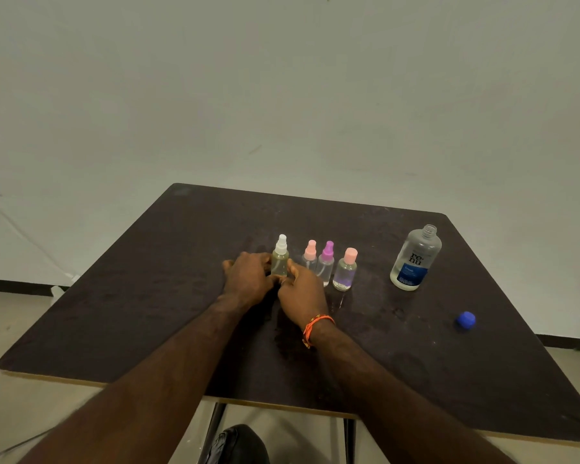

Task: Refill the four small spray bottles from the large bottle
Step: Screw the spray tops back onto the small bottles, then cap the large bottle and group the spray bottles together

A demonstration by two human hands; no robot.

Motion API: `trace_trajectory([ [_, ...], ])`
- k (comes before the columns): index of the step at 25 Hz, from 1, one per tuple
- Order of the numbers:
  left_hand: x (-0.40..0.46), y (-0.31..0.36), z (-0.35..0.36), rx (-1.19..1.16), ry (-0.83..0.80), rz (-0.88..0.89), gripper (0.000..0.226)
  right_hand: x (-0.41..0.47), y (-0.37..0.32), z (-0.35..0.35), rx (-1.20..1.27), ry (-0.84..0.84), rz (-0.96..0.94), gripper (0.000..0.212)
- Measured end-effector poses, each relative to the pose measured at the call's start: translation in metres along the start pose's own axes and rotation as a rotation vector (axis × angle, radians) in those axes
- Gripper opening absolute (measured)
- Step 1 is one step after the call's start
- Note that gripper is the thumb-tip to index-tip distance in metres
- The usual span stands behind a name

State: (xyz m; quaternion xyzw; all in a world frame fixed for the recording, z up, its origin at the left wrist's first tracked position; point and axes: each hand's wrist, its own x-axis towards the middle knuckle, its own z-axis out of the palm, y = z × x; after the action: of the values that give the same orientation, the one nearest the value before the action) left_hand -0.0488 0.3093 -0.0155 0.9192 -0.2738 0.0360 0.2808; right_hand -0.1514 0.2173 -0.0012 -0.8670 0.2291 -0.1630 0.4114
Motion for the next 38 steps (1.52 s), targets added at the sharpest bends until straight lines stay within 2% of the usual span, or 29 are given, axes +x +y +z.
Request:
trace_trajectory([
  [5, -0.006, 0.001, -0.001, 0.009, -0.023, -0.031, 0.022, -0.013, -0.001, 0.000, 0.004, 0.061, -0.046, 0.045],
  [7, -0.008, 0.004, -0.004, 0.011, -0.086, -0.063, 0.044, -0.026, 0.001, -0.008, 0.029, 0.069, -0.067, 0.041],
  [9, -0.013, 0.011, -0.009, 0.002, -0.154, -0.148, 0.085, -0.039, 0.008, -0.024, 0.020, 0.094, -0.093, 0.037],
  [10, -0.018, 0.016, -0.011, -0.004, -0.152, -0.187, 0.097, -0.045, 0.012, -0.035, 0.007, 0.116, -0.106, 0.036],
  [11, -0.027, 0.022, -0.013, -0.006, -0.120, -0.201, 0.098, -0.051, 0.019, -0.047, -0.010, 0.135, -0.111, 0.037],
  [13, -0.051, 0.033, -0.014, 0.002, -0.005, -0.141, 0.083, -0.063, 0.035, -0.073, -0.051, 0.158, -0.093, 0.037],
  [15, -0.076, 0.043, -0.012, 0.015, 0.082, 0.011, 0.068, -0.072, 0.052, -0.099, -0.078, 0.188, -0.058, 0.035],
  [17, -0.093, 0.058, -0.004, 0.013, 0.124, 0.154, 0.063, -0.080, 0.071, -0.125, -0.105, 0.230, -0.027, 0.034],
  [20, -0.102, 0.093, 0.005, -0.045, 0.123, 0.306, 0.063, -0.084, 0.093, -0.164, -0.122, 0.277, 0.040, 0.034],
  [23, -0.099, 0.134, 0.021, -0.109, -0.021, 0.425, 0.068, -0.078, 0.107, -0.198, -0.133, 0.341, 0.073, 0.035],
  [27, -0.063, 0.183, 0.055, -0.268, -0.219, 0.311, 0.090, -0.043, 0.119, -0.225, -0.218, 0.362, 0.082, 0.047],
  [31, -0.022, 0.223, 0.080, -0.409, -0.284, 0.171, 0.103, -0.002, 0.123, -0.237, -0.201, 0.262, 0.113, 0.064],
  [35, 0.018, 0.238, 0.105, -0.491, -0.300, 0.120, 0.081, 0.033, 0.128, -0.244, -0.102, 0.143, 0.130, 0.073],
  [38, 0.030, 0.241, 0.115, -0.499, -0.334, 0.101, 0.076, 0.047, 0.136, -0.246, -0.035, 0.080, 0.123, 0.067],
])
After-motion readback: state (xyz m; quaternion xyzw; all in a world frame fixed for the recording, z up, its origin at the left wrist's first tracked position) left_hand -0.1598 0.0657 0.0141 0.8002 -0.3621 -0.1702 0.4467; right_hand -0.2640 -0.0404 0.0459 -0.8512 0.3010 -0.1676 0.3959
